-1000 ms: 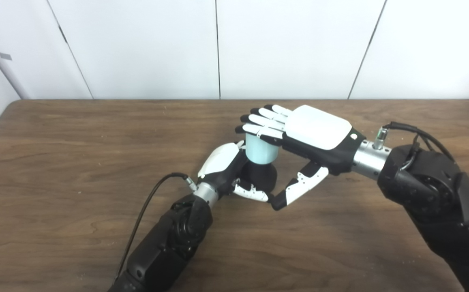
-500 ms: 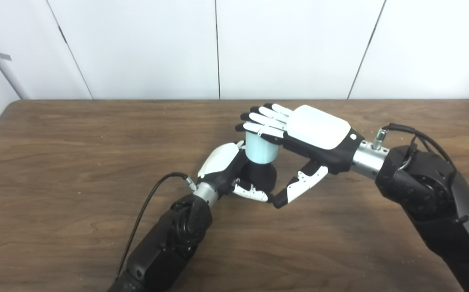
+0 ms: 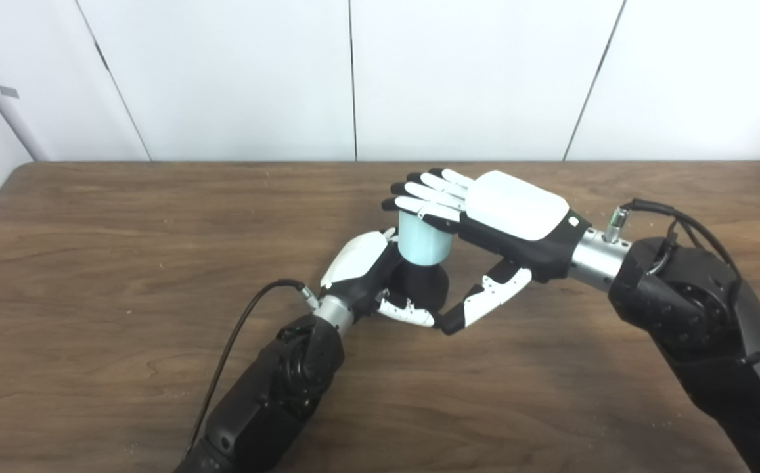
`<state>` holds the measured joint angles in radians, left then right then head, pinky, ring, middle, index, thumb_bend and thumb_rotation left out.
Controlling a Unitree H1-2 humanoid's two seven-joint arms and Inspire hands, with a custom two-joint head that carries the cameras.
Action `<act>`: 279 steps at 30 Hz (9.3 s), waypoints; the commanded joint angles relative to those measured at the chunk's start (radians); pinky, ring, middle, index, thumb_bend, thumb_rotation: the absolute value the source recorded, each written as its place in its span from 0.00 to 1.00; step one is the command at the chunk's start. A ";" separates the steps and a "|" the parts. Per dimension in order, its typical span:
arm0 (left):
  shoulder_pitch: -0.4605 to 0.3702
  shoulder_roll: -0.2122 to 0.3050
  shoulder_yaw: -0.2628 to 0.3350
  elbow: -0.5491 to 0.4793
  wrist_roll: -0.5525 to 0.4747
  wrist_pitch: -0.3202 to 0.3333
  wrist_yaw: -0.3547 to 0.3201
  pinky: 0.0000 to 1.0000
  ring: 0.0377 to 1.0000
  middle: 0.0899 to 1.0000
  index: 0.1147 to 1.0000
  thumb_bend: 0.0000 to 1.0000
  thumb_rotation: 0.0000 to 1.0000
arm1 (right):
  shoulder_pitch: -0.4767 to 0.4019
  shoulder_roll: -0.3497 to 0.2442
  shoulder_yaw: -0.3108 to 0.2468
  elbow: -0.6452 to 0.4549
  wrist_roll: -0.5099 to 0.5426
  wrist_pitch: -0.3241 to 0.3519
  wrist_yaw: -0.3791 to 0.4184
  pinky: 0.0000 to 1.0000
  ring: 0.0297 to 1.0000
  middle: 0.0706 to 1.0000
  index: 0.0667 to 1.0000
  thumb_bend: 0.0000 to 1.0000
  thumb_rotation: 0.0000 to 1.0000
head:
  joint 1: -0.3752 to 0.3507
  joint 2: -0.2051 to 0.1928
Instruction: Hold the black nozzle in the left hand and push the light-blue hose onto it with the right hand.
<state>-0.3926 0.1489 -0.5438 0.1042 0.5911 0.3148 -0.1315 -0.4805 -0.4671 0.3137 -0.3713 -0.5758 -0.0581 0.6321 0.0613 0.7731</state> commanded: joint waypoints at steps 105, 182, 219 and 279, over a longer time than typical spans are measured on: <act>0.089 0.046 -0.056 0.104 0.027 0.145 -0.161 1.00 1.00 0.85 0.41 0.52 0.04 | 0.053 -0.031 0.042 0.023 0.021 0.031 -0.020 1.00 1.00 1.00 0.97 0.70 1.00 | -0.006 0.018; 0.078 0.049 -0.058 0.109 0.029 0.144 -0.170 1.00 1.00 0.85 0.41 0.52 0.04 | 0.100 -0.009 0.080 0.048 -0.005 0.053 -0.033 1.00 1.00 1.00 0.97 0.71 1.00 | -0.015 0.024; 0.085 0.059 -0.063 0.093 0.031 0.142 -0.178 1.00 1.00 0.85 0.41 0.52 0.04 | 0.109 0.001 0.120 0.059 -0.028 0.057 -0.074 1.00 1.00 1.00 0.97 0.71 1.00 | -0.013 0.031; 0.081 0.055 -0.054 0.100 0.022 0.150 -0.180 1.00 1.00 0.86 0.41 0.52 0.04 | 0.093 -0.002 0.149 0.084 -0.027 0.069 -0.060 1.00 1.00 1.00 0.96 0.70 1.00 | -0.009 0.035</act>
<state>-0.4051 0.1675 -0.5464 0.0947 0.5901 0.3299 -0.1675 -0.4176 -0.4610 0.3997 -0.3416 -0.6003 -0.0288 0.4438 0.0522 0.8069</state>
